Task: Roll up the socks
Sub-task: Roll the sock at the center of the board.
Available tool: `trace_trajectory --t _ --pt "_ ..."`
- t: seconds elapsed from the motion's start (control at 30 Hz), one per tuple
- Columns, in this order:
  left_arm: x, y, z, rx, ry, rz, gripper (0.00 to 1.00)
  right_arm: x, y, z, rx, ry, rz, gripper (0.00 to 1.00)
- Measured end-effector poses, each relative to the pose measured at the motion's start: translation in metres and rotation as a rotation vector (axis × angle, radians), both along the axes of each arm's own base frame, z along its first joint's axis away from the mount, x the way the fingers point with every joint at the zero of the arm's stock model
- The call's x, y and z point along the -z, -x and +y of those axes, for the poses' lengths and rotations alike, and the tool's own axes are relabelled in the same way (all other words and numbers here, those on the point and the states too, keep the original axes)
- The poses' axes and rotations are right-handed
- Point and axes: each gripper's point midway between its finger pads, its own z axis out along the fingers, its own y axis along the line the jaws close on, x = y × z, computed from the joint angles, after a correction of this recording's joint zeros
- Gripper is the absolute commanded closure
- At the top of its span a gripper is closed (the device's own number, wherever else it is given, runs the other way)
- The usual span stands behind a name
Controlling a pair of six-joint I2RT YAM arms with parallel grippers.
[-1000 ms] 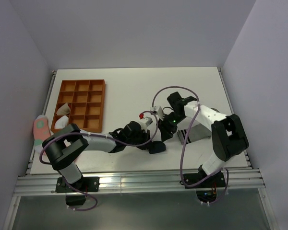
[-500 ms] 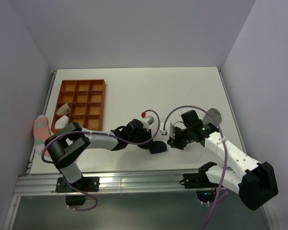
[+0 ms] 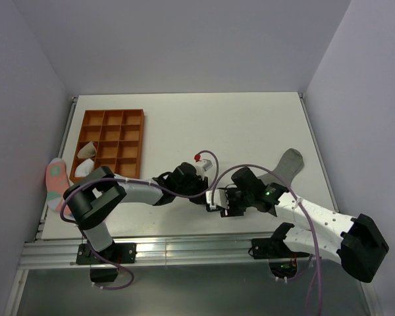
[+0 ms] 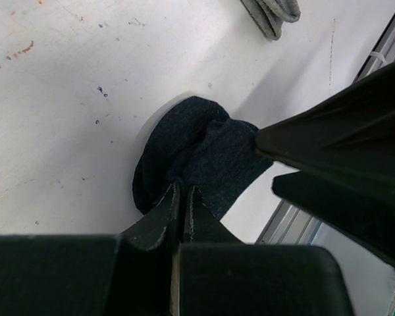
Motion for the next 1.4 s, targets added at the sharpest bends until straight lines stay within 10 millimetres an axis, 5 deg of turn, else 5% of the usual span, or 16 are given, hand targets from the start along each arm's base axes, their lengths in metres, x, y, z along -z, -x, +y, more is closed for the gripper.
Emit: trace_trajectory --t 0.57,0.83,1.0,1.4 --pt "0.001 0.000 -0.001 0.023 0.021 0.043 1.00 0.029 -0.010 0.006 -0.034 0.124 -0.061 0.44" --pt "0.000 0.000 0.001 0.039 0.045 0.090 0.99 0.039 -0.016 0.010 -0.016 0.164 -0.042 0.59" --pt "-0.001 -0.002 0.006 0.017 0.051 0.136 0.84 0.040 -0.019 0.015 0.012 0.189 0.010 0.74" --pt "-0.021 -0.005 0.047 -0.286 0.102 0.222 0.66 0.038 -0.022 0.033 0.110 0.156 0.143 0.78"
